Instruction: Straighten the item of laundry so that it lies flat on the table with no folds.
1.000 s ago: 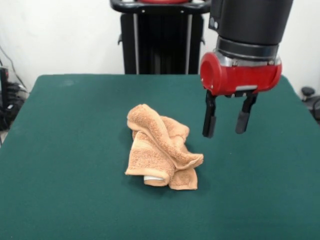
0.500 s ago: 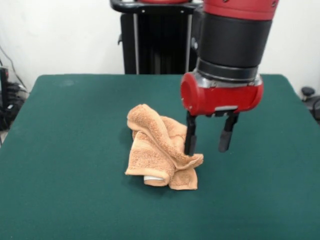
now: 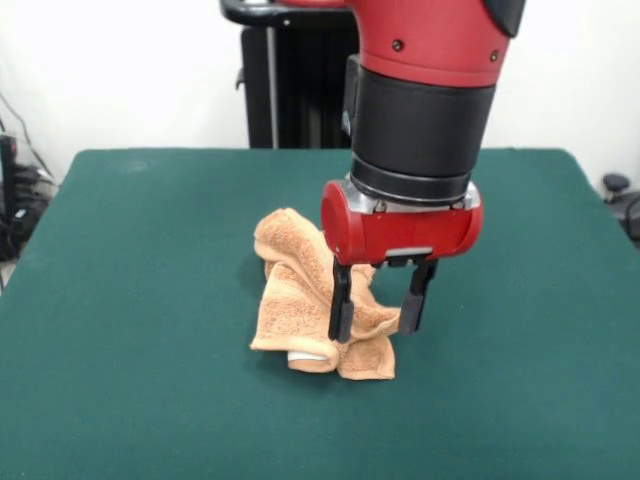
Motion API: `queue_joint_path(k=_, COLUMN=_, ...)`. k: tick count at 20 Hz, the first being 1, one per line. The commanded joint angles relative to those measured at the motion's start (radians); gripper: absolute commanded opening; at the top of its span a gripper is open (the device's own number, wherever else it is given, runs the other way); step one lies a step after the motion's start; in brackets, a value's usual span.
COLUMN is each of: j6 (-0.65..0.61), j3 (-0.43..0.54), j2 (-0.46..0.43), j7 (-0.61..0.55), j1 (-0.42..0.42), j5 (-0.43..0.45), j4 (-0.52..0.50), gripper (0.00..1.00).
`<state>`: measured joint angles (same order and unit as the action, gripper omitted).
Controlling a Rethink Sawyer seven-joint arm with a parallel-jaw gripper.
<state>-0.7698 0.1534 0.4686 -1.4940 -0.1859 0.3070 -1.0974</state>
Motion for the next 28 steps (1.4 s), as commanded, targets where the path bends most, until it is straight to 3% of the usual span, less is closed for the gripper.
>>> queue_joint_path(k=1, j6=-0.115, j3=0.115, j2=-0.019, j7=0.207, j1=0.011, j5=0.046, j4=-0.062, gripper=1.0)
queue_joint_path(k=14, j6=-0.088, j3=0.113, j2=0.019, j7=0.212, j1=-0.004, j5=0.073, j4=-0.159, gripper=1.0)
queue_joint_path(k=28, j6=-0.14, j3=0.143, j2=0.034, j7=0.296, j1=-0.069, j5=0.107, j4=-0.124, gripper=1.0)
